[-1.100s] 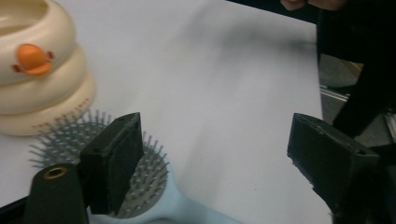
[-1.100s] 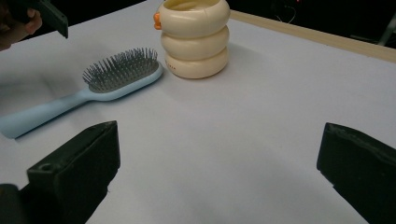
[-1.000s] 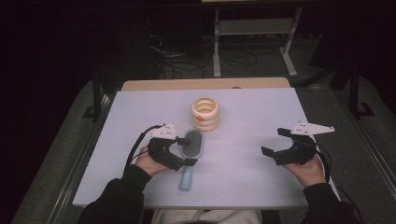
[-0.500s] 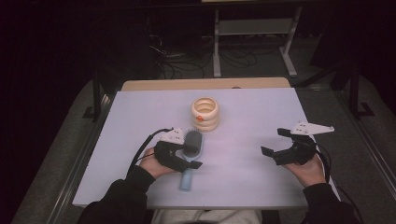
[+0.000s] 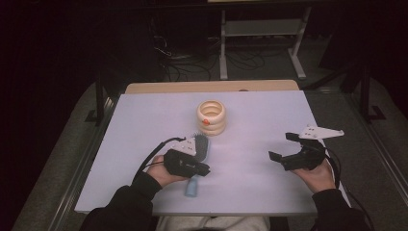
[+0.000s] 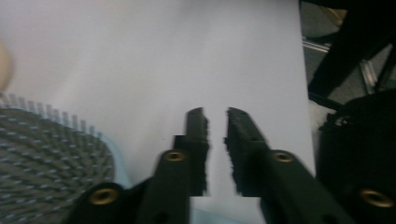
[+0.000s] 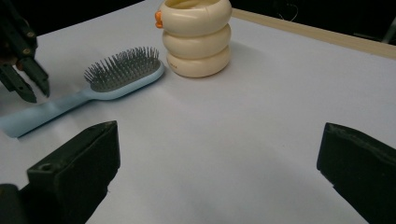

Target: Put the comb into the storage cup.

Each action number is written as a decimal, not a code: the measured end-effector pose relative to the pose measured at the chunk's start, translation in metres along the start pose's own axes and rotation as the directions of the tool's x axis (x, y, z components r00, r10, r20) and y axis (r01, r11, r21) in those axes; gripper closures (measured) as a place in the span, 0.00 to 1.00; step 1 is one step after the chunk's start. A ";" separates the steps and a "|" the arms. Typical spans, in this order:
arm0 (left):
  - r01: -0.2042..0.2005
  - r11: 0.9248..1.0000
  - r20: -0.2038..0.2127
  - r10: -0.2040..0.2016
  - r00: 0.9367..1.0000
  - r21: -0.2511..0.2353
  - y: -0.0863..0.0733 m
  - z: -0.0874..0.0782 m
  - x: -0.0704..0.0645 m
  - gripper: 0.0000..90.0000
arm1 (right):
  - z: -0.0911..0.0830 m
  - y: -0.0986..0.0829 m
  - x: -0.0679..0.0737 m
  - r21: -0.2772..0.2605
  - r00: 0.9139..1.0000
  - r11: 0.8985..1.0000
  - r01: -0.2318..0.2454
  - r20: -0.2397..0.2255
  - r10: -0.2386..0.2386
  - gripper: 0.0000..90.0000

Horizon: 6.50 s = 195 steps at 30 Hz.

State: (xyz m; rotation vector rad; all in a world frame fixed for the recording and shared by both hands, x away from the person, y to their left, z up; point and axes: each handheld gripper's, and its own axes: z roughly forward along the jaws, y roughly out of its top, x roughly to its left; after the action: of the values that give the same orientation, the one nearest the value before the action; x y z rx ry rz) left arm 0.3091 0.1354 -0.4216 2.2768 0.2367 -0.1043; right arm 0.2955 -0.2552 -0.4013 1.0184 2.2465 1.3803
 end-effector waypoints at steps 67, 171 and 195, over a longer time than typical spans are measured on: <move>0.037 0.972 0.037 -0.047 0.998 0.230 -0.038 -0.006 0.004 1.00 | 0.002 -0.001 0.000 0.014 1.000 1.000 -0.006 -0.006 0.006 0.00; 0.201 0.967 -0.172 -0.175 0.970 0.153 -0.069 -0.091 0.046 1.00 | 0.002 -0.001 0.000 0.015 1.000 1.000 -0.006 -0.008 0.006 0.00; 0.215 0.973 -0.250 -0.187 0.950 0.088 -0.029 -0.105 0.053 0.56 | 0.002 -0.001 0.000 0.011 1.000 1.000 -0.006 -0.009 0.006 0.00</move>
State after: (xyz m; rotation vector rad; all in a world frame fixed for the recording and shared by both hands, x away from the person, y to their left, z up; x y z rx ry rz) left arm 0.3548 0.2408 -0.3819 2.3728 0.6050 0.0546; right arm 0.2958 -0.2541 -0.4029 1.0259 2.2620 1.3788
